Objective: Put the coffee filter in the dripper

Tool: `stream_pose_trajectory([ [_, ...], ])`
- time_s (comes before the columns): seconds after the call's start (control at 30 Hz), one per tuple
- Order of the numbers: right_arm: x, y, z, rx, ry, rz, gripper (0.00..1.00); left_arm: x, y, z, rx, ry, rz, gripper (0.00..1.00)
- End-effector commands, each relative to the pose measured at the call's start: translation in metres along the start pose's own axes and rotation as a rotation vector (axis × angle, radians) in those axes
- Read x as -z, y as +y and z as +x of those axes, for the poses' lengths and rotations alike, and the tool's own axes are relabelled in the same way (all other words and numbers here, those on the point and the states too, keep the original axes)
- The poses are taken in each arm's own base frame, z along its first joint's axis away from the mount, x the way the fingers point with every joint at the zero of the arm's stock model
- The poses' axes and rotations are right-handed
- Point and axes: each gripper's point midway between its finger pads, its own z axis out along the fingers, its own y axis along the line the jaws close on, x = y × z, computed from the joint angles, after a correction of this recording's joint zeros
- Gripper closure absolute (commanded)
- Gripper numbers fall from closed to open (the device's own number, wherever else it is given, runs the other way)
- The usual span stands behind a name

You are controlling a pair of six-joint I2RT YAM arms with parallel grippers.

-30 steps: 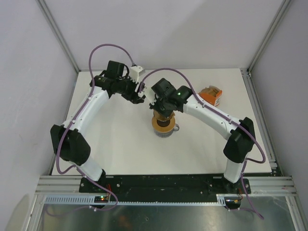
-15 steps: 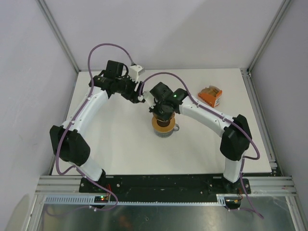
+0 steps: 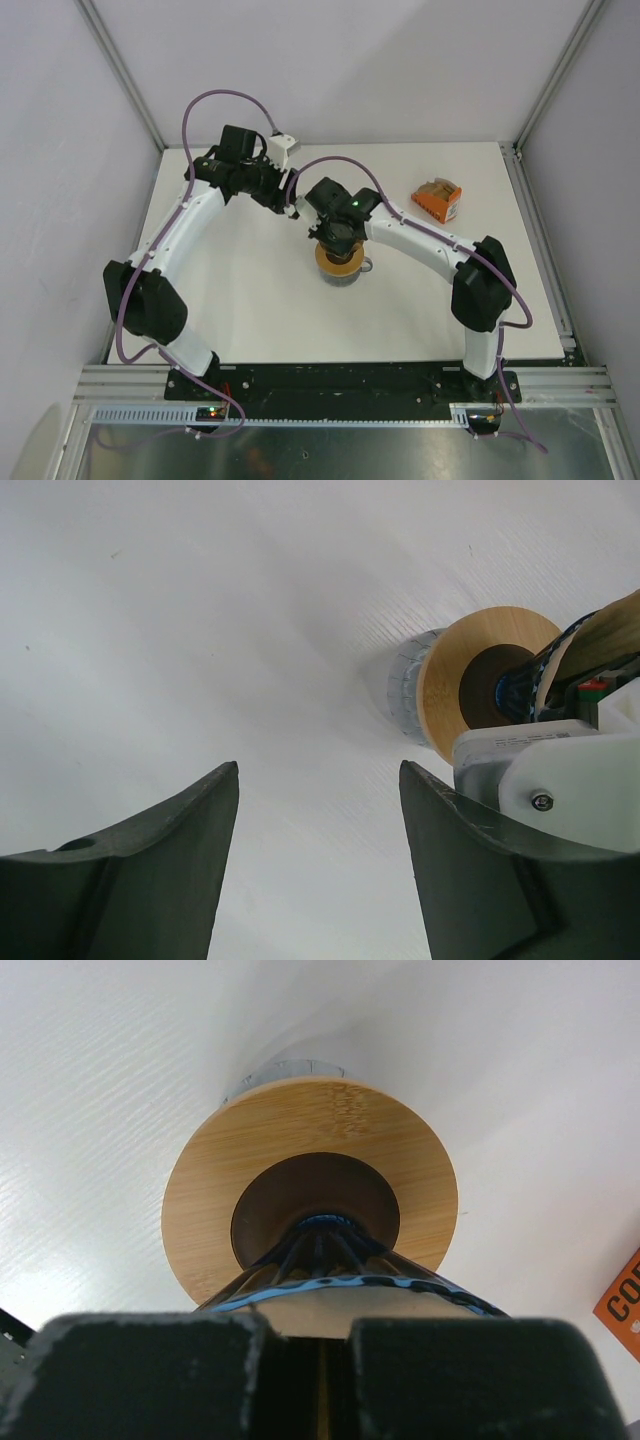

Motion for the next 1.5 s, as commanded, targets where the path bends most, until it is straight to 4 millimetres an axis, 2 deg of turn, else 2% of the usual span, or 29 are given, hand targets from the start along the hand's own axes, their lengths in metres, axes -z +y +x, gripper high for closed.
stream_pose_trajectory([
  [0.0, -0.011, 0.003, -0.007, 0.02, -0.006, 0.01, 1.0, 0.011, -0.02, -0.014, -0.028, -0.059, 0.064, 0.29],
  [0.37, 0.025, -0.006, -0.035, 0.038, -0.108, 0.018, 1.0, 0.011, -0.022, -0.014, -0.03, -0.06, 0.07, 0.29],
  [0.93, 0.05, -0.016, -0.045, 0.028, -0.169, 0.058, 0.99, 0.01, -0.022, -0.014, -0.03, -0.058, 0.077, 0.29],
  [1.17, 0.055, -0.015, -0.048, 0.029, -0.186, 0.062, 0.83, 0.01, -0.022, -0.014, -0.03, -0.06, 0.077, 0.29],
  [1.47, 0.068, -0.02, -0.052, 0.026, -0.212, 0.086, 0.79, 0.01, -0.022, -0.014, -0.032, -0.06, 0.075, 0.29],
])
